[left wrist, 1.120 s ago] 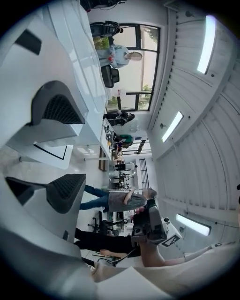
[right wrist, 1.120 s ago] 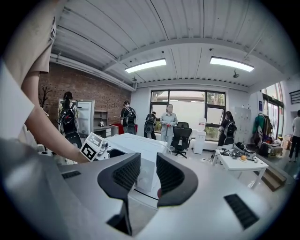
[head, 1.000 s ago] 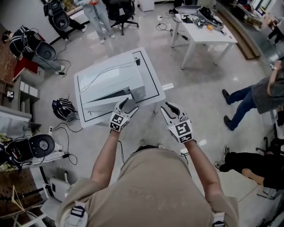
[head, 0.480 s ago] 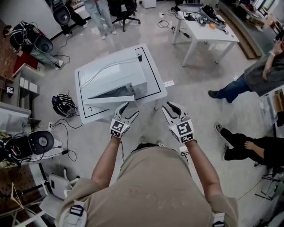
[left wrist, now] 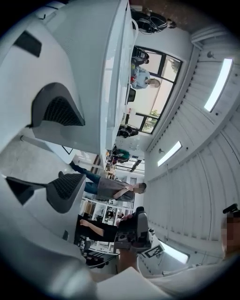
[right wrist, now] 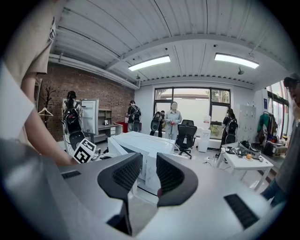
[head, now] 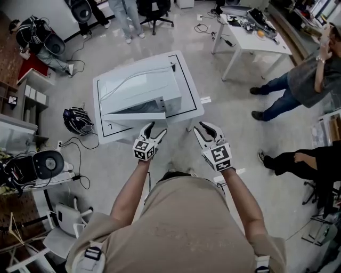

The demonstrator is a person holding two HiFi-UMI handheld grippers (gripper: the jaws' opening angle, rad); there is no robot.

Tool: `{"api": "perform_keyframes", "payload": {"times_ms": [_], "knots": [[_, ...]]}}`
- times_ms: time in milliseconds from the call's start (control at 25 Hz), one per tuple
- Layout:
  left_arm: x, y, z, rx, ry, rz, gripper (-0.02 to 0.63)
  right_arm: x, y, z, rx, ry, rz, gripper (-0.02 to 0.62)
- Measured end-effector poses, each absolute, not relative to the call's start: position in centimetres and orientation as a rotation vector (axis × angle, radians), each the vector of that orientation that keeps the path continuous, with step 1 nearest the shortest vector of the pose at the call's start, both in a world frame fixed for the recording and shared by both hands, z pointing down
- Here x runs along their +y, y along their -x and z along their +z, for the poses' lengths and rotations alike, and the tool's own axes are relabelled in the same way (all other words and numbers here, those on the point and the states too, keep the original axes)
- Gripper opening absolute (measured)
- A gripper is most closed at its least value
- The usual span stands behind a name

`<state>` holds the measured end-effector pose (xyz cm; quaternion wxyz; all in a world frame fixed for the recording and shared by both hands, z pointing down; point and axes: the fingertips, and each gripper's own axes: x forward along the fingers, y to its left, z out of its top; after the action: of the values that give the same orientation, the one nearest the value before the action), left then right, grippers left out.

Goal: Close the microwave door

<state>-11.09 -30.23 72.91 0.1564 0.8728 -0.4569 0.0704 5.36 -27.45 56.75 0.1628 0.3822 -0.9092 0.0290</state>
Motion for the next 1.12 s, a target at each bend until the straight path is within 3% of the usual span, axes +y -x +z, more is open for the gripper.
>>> {"api": "perform_keyframes", "payload": {"times_ms": [480, 560, 600, 760, 1120], "knots": [[-37.6, 13.2, 71.7, -1.405, -2.38, 0.124, 0.321, -28.3, -4.3, 56.4, -2.601, -1.076, 0.062, 0.112], [-39.0, 13.3, 71.5, -1.407, -2.375, 0.145, 0.277, -28.4, -4.5, 56.4, -2.598, -1.077, 0.063, 0.112], [-39.4, 12.7, 71.6, -1.383, -2.407, 0.184, 0.219, -28.4, -4.6, 56.3, -2.596, -1.076, 0.061, 0.112], [-39.6, 9.6, 70.3, -1.257, -2.538, 0.247, 0.242, -28.7, -4.7, 56.4, -2.594, -1.069, 0.059, 0.112], [-36.7, 9.8, 62.1, -1.283, -2.544, -0.028, 0.259, -29.9, -4.0, 55.8, -2.628, -1.059, 0.061, 0.112]]}}
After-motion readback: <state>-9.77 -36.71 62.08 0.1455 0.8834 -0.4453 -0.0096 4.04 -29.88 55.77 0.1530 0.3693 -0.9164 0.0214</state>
